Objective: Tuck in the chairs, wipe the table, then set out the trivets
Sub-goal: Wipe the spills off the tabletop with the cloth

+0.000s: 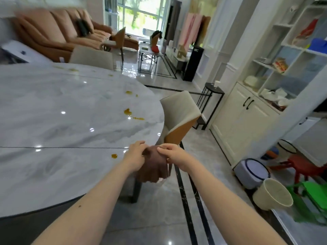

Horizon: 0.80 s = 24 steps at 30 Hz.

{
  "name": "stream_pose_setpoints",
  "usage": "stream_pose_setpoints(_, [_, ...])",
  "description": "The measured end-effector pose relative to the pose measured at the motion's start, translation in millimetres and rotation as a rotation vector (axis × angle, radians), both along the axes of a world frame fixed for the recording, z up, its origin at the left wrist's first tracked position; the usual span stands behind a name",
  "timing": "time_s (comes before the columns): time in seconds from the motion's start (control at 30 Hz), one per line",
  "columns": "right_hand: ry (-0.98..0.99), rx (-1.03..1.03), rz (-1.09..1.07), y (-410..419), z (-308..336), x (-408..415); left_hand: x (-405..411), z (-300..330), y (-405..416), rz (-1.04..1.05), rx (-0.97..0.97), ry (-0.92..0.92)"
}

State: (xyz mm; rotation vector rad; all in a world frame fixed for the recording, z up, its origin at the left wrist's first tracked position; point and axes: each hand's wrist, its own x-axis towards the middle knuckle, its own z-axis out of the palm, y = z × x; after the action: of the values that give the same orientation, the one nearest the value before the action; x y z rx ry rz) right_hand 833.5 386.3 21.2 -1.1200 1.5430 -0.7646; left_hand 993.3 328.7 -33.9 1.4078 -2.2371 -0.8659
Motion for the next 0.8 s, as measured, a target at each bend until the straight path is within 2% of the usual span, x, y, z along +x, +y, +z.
stream_pose_setpoints(0.07, [0.079,0.026,0.08,-26,-3,2,14,-9,-12,0.101,0.005,-0.032])
stream_pose_setpoints(0.23, [0.244,0.034,0.2,-75,-24,21,51,-29,-21,0.29,0.141,0.064])
stream_pose_setpoints(0.43, [0.374,-0.038,0.232,-132,-57,57,90,-45,-50,0.425,0.126,0.069])
stream_pose_setpoints(0.67, [0.514,-0.138,0.304,-174,-82,75,114,-65,-85,0.392,0.092,-0.022])
stream_pose_setpoints(0.8, [0.554,-0.168,0.404,-176,-92,62,112,-77,-85,0.327,0.112,0.003])
